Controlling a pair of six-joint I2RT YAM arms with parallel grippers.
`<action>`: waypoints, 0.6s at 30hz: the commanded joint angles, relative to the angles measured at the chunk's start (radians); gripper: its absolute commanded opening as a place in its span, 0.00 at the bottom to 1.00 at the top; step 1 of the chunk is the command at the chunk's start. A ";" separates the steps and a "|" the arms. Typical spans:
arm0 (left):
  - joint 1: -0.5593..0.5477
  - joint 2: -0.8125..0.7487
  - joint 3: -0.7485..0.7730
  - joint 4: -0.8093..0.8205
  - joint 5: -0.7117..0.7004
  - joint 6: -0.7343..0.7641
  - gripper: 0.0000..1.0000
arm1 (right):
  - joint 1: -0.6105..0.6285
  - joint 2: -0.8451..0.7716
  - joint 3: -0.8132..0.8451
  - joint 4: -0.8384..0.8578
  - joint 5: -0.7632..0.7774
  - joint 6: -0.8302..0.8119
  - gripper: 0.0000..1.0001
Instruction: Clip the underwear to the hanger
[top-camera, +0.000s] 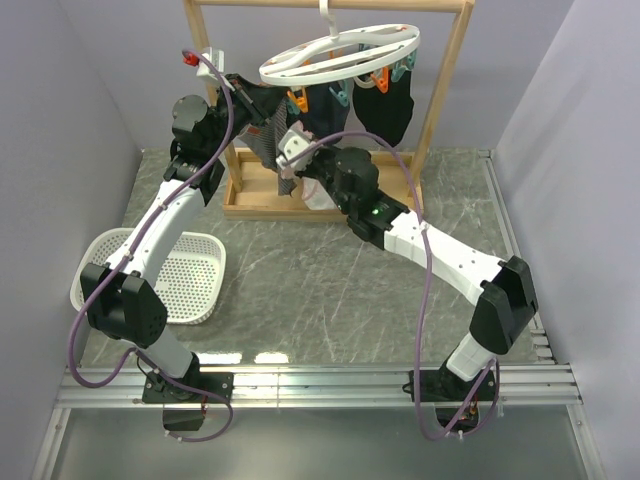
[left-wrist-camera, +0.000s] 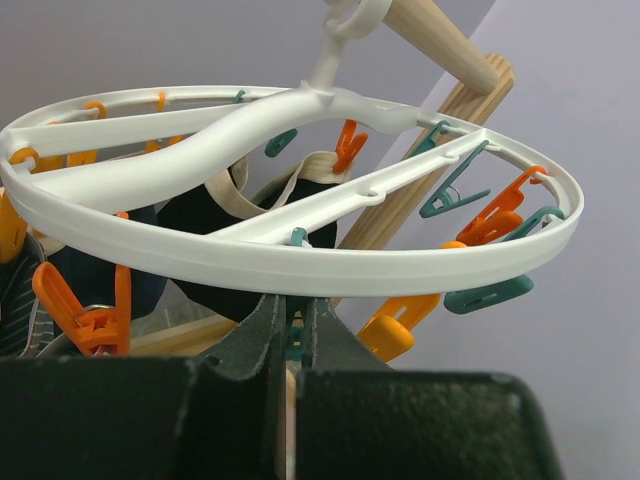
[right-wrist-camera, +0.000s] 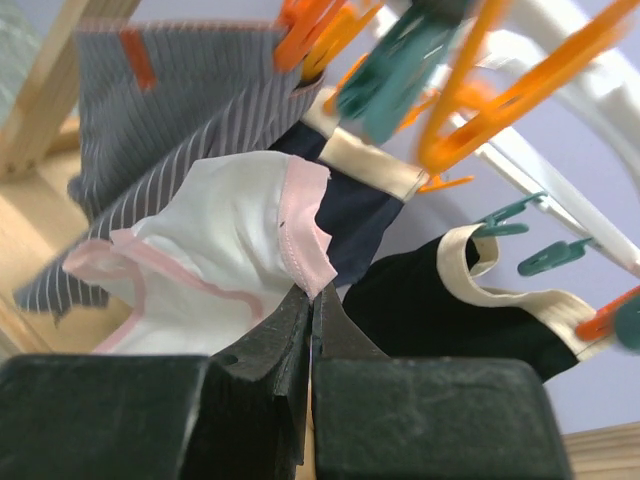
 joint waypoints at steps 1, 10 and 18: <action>-0.007 -0.002 0.016 0.017 0.030 0.013 0.00 | 0.000 -0.072 -0.077 0.250 -0.014 -0.137 0.00; -0.008 -0.001 0.012 -0.003 0.044 0.042 0.00 | 0.000 -0.077 -0.231 0.587 -0.101 -0.367 0.00; -0.008 0.001 0.009 -0.006 0.060 0.051 0.00 | -0.001 -0.056 -0.294 0.743 -0.196 -0.523 0.00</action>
